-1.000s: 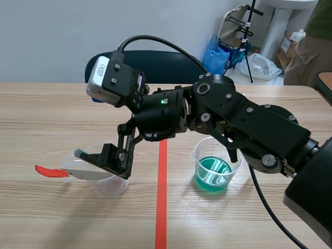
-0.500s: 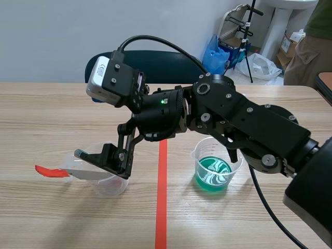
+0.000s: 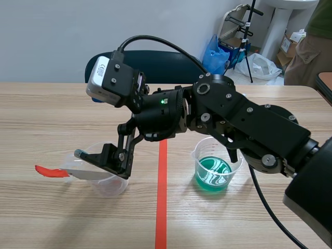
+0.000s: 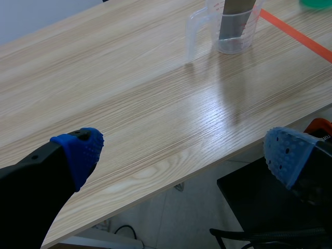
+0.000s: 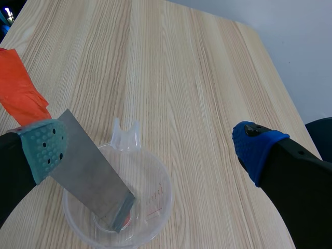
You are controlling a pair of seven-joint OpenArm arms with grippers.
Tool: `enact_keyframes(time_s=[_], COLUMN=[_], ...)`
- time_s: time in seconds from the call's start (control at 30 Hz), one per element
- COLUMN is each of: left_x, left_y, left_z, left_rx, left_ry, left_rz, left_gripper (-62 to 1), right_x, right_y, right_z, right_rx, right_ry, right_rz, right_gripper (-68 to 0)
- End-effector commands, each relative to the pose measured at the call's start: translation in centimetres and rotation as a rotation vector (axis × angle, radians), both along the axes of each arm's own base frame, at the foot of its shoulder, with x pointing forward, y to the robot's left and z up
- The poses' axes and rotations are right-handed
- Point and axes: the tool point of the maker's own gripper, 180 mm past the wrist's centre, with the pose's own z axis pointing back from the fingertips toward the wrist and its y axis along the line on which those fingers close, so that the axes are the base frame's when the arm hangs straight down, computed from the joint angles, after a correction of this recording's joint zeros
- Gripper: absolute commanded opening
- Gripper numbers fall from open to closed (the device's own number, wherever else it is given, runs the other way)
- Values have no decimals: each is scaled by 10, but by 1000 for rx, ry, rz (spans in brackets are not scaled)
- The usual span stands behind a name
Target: Do the redox reaction experiment
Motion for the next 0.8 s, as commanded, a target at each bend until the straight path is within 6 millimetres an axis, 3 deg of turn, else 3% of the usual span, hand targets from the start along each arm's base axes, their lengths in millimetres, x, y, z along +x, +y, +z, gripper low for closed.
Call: enact_keyframes(time_s=[0.0, 0.77], left_x=[2, 2], left_y=[-2, -2], left_z=[5, 5], left_rx=[-11, -11], left_ry=[-23, -23], left_rz=[1, 2], left_gripper=[14, 14], right_x=[0, -1], right_y=[3, 2], right_z=[11, 11], right_rx=[33, 41], right_ry=[-7, 2], right_rz=[15, 11], right_gripper=[4, 4])
